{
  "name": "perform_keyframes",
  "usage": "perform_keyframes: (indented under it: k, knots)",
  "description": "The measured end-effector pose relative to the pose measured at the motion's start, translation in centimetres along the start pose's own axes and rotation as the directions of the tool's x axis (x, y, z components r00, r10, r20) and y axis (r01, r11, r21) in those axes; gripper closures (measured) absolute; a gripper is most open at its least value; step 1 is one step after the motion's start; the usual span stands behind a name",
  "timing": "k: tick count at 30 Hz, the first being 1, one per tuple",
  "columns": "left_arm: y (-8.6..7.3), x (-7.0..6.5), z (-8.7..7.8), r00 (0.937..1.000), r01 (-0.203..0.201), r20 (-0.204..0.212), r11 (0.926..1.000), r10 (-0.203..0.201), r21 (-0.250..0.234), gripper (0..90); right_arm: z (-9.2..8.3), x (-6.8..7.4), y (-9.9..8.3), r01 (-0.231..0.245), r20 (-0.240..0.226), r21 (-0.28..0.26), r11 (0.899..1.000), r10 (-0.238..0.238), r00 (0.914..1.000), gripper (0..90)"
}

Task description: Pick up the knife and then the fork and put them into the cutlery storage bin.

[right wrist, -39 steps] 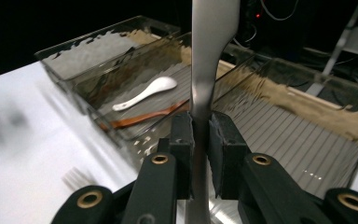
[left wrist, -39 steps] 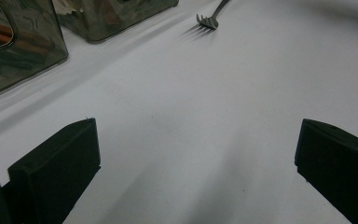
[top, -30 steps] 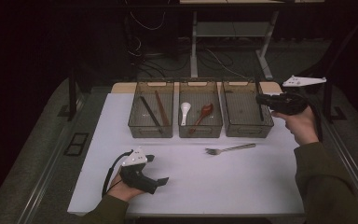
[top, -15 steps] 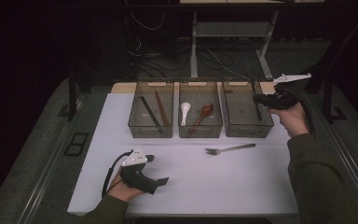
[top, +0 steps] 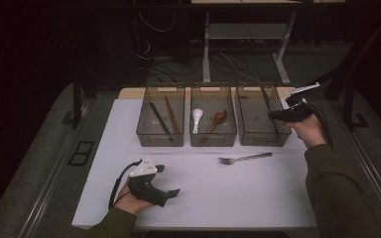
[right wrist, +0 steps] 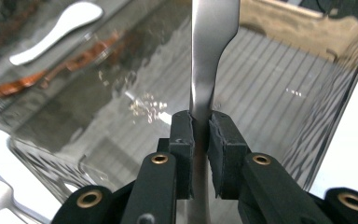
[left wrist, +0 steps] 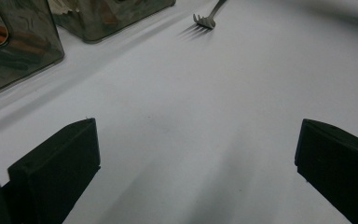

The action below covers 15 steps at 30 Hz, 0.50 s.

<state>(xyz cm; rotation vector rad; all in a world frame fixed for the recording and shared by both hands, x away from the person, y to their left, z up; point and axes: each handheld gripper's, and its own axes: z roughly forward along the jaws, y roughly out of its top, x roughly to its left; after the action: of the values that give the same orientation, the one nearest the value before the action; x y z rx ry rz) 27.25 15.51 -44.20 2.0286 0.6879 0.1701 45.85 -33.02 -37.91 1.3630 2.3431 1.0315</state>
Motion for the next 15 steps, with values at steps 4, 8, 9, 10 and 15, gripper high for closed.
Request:
perform_keyframes:
  k: [4,8,9,10,15]
  knots:
    - [0.0,-0.01,0.02,1.0,-0.001,0.001,1.0,0.001,0.002,0.0,0.24,-0.12,-0.17,-0.01,0.002,0.035,0.999,0.01,0.9999,80.0]
    - [0.0,-0.02,0.05,1.0,-0.006,0.005,1.0,0.006,0.004,0.0,0.52,-0.05,-0.24,-0.024,0.004,0.064,0.998,0.024,0.9997,80.0]
    - [0.01,-0.03,0.05,1.0,-0.006,0.005,1.0,0.006,0.004,0.0,0.61,-0.04,-0.26,-0.026,0.008,0.073,0.997,0.026,0.9996,80.0]
    - [0.01,-0.03,0.05,1.0,-0.006,0.005,1.0,0.006,0.004,0.0,0.73,-0.05,-0.27,-0.028,0.013,0.079,0.996,0.027,0.9995,80.0]
    - [-0.02,0.01,0.07,1.0,-0.004,0.006,1.0,0.004,0.008,0.0,0.95,-0.11,-0.2,-0.029,0.019,0.098,0.995,0.027,0.9995,79.9]
